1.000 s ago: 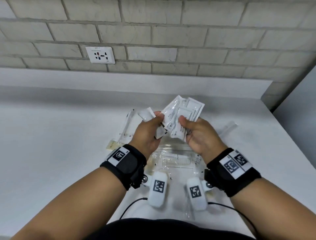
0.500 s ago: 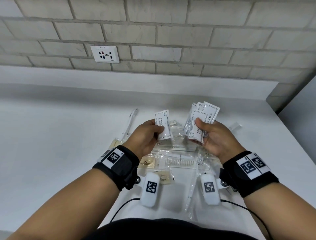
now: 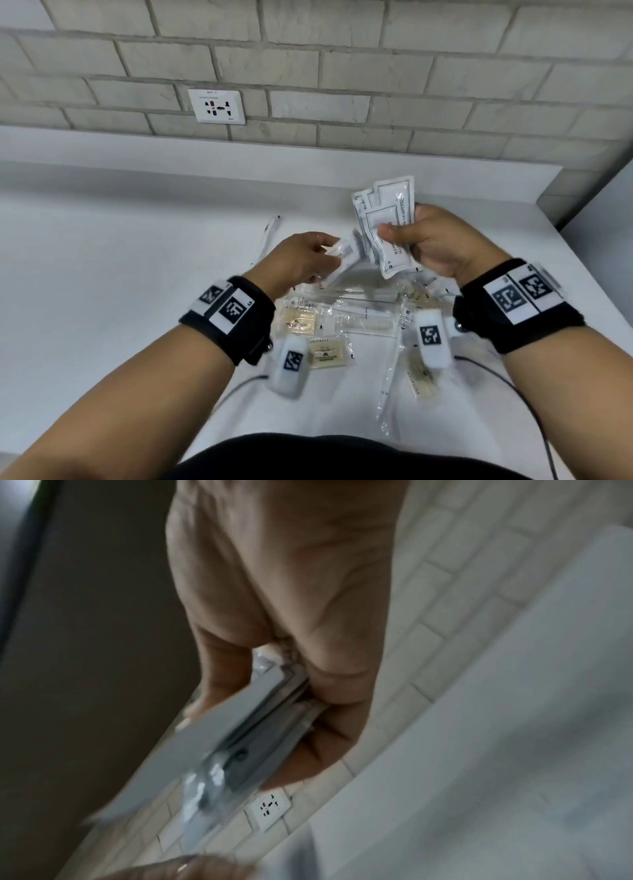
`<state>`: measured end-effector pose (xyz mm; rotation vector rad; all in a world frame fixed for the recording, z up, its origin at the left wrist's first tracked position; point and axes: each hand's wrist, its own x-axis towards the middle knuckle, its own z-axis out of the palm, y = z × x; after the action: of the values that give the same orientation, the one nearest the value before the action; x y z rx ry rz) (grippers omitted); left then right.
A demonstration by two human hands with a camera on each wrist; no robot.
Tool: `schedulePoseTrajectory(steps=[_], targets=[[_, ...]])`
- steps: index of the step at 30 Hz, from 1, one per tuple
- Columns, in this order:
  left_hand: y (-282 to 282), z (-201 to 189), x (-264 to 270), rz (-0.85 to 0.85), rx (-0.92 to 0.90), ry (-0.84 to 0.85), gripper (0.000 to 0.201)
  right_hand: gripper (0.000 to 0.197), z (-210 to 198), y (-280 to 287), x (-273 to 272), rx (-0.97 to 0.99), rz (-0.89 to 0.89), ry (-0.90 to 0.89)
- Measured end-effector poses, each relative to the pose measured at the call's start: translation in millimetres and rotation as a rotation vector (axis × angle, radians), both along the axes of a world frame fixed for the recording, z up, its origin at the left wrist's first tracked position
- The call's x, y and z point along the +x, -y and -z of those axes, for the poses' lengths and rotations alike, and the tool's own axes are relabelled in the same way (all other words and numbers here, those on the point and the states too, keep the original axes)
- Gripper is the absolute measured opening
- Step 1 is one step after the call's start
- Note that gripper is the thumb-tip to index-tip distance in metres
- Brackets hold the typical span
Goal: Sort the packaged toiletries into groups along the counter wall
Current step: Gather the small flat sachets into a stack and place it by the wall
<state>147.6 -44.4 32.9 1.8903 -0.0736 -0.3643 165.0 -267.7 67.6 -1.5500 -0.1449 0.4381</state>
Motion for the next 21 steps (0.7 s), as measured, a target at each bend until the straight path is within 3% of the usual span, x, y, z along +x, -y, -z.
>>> schedulePoseTrajectory(steps=[2,3,5,9,13,16,17,19,21], targets=[[-12,-15,8,0.187,0.306,0.080,0.023,0.055,-20,0,4,-0.266,-0.133,0.114],[-16,-20,13,0.239,0.355,0.085,0.024,0.039,-29,-2,7,-0.384,-0.198,0.153],[-19,-27,22,0.291,0.280,0.078,0.028,0.019,-38,-8,11,-0.517,-0.296,0.174],[-13,-19,32,0.164,-0.184,-0.002,0.014,0.030,-24,-25,13,-0.402,-0.352,0.071],[-2,6,28,-0.044,-0.755,-0.196,0.078,0.067,3,-33,11,-0.052,-0.246,-0.090],[15,21,16,0.057,-0.995,-0.314,0.092,0.093,18,-44,5,0.114,-0.167,-0.156],[22,24,11,0.050,-1.052,-0.351,0.088,0.091,24,-49,3,0.135,-0.115,-0.166],[34,24,3,-0.017,-1.087,-0.357,0.065,0.063,30,-62,-3,0.130,0.010,-0.172],[38,23,2,-0.023,-1.155,-0.341,0.042,0.041,32,-78,-12,-0.104,0.082,-0.054]])
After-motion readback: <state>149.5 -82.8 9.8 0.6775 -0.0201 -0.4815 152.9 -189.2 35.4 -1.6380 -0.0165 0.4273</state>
